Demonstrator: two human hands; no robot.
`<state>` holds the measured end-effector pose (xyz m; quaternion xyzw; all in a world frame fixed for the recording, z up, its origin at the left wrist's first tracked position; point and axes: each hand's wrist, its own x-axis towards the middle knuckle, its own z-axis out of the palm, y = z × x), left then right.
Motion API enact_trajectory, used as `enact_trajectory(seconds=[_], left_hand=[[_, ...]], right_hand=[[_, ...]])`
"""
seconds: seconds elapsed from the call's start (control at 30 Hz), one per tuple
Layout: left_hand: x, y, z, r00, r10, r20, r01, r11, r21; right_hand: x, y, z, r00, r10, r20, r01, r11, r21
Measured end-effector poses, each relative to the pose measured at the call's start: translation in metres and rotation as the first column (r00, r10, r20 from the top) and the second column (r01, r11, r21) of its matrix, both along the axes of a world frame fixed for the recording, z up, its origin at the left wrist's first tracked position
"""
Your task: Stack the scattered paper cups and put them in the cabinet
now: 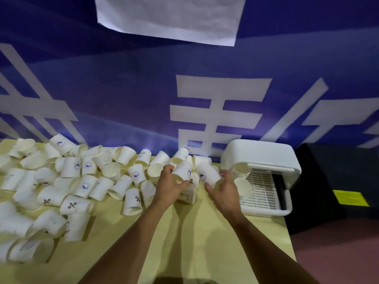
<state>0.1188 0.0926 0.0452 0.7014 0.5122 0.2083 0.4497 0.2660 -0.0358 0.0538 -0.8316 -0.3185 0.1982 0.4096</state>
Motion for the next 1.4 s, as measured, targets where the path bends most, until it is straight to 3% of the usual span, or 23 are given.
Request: enact_trajectory(seconds=[0.33, 0.57, 1.4], left_hand=[[0.069, -0.038, 0.006, 0.978, -0.209, -0.020, 0.210, 0.976, 0.052], [0.079, -0.037, 0.007, 0.963, -0.261, -0.070, 0.264, 0.963, 0.052], [0.080, -0.032, 0.000, 0.961, -0.261, -0.097, 0.261, 0.965, -0.009]], right_hand=[[0.062, -0.052, 0.005, 0.969, -0.241, 0.052, 0.229, 0.958, 0.173], [0.079, -0.072, -0.001, 0.963, -0.266, 0.046, 0.247, 0.937, 0.246], [0.076, -0.069, -0.017, 0.950, -0.065, 0.306, 0.089, 0.994, -0.065]])
